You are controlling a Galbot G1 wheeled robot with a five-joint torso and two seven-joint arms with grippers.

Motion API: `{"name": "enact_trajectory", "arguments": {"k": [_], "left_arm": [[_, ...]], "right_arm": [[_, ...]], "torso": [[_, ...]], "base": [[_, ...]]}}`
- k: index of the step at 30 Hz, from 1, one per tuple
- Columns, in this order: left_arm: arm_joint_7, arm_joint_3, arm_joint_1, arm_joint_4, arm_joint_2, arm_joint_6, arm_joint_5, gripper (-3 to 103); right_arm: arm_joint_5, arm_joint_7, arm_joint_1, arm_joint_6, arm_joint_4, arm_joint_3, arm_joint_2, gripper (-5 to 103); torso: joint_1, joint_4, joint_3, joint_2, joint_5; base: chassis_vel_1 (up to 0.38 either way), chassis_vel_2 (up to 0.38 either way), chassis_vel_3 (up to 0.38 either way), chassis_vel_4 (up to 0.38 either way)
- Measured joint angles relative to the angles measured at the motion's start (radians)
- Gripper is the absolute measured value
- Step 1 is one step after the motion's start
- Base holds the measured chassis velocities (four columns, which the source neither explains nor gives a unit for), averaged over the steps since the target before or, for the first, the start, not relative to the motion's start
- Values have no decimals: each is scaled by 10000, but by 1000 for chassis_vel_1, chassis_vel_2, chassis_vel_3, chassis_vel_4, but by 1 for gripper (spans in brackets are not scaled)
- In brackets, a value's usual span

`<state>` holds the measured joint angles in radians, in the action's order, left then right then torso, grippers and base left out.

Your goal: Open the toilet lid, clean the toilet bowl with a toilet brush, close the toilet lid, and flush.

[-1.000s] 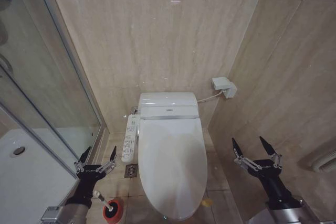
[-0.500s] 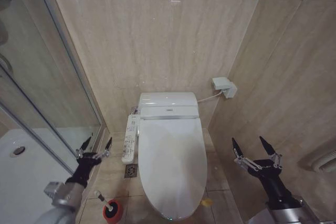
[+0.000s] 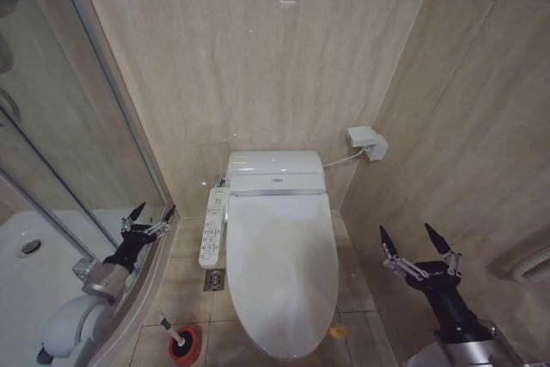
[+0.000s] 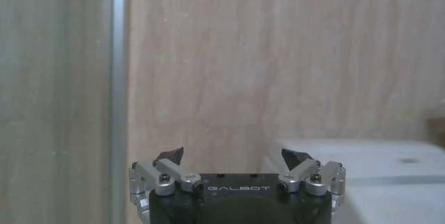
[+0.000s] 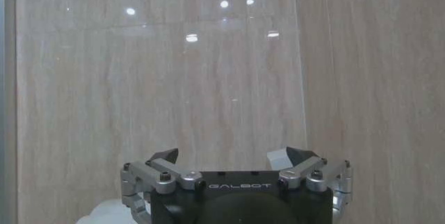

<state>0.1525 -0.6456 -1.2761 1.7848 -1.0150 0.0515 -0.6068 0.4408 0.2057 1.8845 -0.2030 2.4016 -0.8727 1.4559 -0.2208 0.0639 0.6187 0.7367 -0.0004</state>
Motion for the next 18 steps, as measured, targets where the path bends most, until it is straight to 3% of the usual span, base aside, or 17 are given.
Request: {"name": "enact_trajectory", "arguments": {"k": [6, 18], "left_arm": [[40, 440, 1229, -1655, 580, 25, -215, 96], [425, 1133, 2236, -3074, 912, 386, -389, 93]], "right_arm": [[0, 0, 0, 0, 0, 0, 1, 100], [0, 0, 0, 0, 0, 0, 1, 100]], "torso": [[0, 2, 0, 0, 3], [0, 1, 0, 0, 5]], "base": [[0, 0, 0, 0], [0, 0, 0, 0]]}}
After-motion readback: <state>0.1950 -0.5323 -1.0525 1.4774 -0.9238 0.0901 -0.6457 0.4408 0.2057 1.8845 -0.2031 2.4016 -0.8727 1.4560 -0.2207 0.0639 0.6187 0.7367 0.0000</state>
